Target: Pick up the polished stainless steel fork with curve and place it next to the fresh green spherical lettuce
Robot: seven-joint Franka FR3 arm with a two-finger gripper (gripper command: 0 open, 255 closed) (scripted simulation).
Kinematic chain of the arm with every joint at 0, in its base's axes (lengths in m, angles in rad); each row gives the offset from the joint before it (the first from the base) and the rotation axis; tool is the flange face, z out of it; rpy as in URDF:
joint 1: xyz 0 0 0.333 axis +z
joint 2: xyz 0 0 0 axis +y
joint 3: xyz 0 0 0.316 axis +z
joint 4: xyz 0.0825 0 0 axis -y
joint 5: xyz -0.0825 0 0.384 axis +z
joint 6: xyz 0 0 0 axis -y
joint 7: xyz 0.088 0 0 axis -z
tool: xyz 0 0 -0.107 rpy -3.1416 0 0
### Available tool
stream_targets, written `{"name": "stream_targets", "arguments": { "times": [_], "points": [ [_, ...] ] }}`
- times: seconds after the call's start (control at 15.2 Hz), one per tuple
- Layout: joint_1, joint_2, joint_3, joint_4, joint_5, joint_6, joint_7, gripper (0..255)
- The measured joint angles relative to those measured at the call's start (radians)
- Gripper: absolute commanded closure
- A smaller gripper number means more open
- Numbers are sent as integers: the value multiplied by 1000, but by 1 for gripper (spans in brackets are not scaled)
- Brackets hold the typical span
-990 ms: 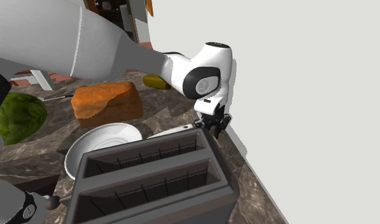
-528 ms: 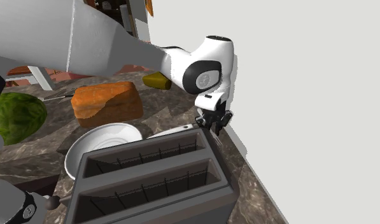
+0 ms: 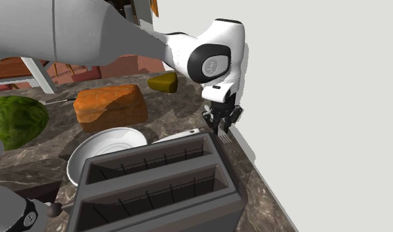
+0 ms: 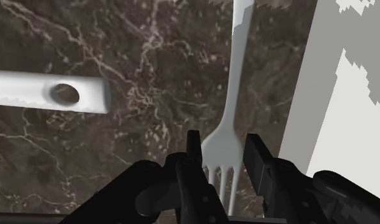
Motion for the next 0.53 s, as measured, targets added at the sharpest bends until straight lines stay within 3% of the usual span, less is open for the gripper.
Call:
{"name": "stream_targets", "arguments": {
  "times": [0.53],
  "points": [
    [1, -25, 9, 74, 19, -94, -20, 255]
  ]
}}
